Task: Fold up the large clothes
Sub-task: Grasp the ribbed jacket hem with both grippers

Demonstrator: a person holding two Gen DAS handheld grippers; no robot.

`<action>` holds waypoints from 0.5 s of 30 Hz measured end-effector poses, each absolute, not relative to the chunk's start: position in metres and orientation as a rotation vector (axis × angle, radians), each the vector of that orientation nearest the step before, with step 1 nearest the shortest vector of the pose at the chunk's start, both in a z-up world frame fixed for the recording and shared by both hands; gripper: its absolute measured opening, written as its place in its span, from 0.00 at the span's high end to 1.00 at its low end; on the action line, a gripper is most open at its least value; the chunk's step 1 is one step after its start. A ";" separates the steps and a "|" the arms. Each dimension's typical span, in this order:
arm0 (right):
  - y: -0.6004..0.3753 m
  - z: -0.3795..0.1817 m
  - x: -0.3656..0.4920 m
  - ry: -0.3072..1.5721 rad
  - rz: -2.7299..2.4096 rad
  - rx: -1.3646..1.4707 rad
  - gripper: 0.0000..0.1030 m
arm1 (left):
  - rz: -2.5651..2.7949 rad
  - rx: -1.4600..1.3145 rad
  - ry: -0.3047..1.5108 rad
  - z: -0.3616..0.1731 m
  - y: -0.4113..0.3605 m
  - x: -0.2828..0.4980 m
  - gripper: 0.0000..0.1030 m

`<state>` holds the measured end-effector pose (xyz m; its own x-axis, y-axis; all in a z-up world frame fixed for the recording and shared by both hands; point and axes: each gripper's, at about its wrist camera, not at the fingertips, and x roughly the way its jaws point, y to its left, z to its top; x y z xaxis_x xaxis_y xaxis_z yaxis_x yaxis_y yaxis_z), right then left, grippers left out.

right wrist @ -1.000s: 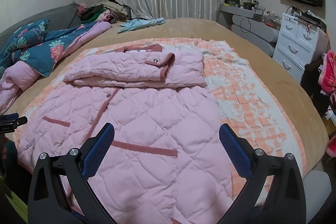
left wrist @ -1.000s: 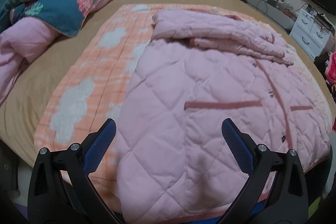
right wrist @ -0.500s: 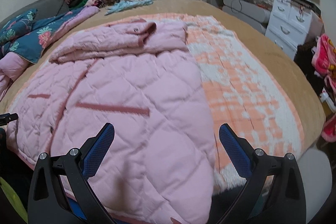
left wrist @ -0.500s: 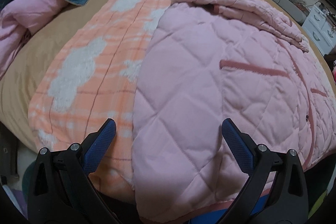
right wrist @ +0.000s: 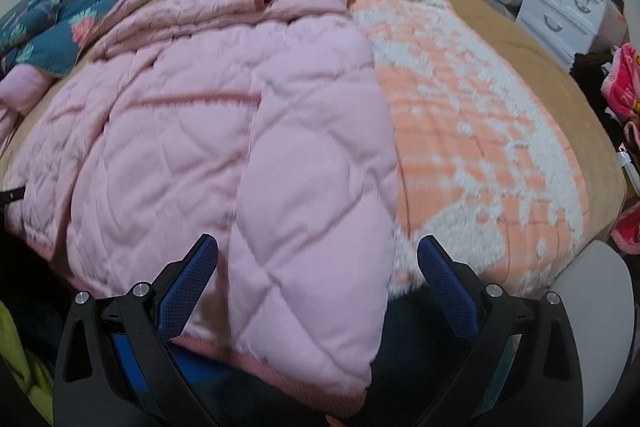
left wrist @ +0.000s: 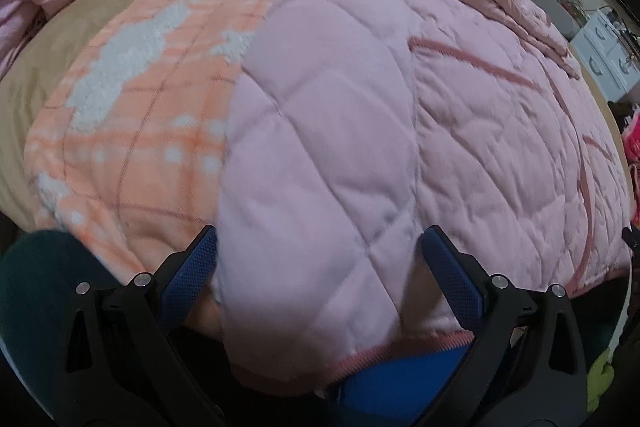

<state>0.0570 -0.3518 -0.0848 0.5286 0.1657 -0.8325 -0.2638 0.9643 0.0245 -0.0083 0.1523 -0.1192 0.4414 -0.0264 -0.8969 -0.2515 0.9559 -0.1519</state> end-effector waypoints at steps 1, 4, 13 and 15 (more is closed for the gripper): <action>-0.352 -0.088 0.055 0.997 0.269 -0.112 0.04 | 0.133 -0.282 1.115 -0.120 0.151 -0.009 0.08; -0.353 -0.099 0.052 1.049 0.302 -0.114 0.04 | 0.126 -0.285 1.123 -0.122 0.148 -0.009 0.08; -0.352 -0.110 0.039 1.114 0.418 -0.086 0.32 | 0.109 -0.321 1.137 -0.122 0.150 -0.016 0.08; -0.351 -0.108 0.035 1.106 0.431 -0.091 0.51 | 0.108 -0.327 1.138 -0.123 0.151 -0.016 0.08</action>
<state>0.0347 -0.3507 -0.1083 0.3747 0.2919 -0.8800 -0.3809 0.9138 0.1409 -0.0162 0.1507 -0.1231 0.4198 -0.0810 -0.9040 -0.2497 0.9473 -0.2008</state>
